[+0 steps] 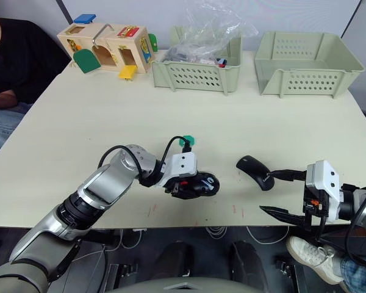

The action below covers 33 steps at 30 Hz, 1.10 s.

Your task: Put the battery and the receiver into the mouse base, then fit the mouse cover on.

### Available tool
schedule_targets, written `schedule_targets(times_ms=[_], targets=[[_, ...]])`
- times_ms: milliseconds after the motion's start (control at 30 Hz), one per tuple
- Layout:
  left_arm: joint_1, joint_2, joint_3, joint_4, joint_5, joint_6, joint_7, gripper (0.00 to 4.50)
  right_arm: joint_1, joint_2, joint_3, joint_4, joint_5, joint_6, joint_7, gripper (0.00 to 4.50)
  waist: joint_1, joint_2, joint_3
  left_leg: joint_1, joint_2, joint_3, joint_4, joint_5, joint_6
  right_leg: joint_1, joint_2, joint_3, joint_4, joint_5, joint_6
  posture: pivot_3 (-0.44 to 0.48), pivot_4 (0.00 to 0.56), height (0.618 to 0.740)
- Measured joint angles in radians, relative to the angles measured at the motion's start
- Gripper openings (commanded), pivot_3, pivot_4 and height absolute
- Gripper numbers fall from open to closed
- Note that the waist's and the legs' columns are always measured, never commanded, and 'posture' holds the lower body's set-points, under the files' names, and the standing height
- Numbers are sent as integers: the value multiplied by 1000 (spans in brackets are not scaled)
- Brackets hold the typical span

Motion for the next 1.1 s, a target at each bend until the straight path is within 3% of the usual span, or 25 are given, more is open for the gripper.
schedule_targets(times_ms=[1100], targets=[[-8, 3, 1, -19, -20, 29, 5, 2895, 4, 0, 0, -7, 11, 4, -14, 4453, 0, 0, 1, 0, 0, 0, 0, 0, 0, 0, 0, 0, 0, 0, 0, 0, 150, 740]])
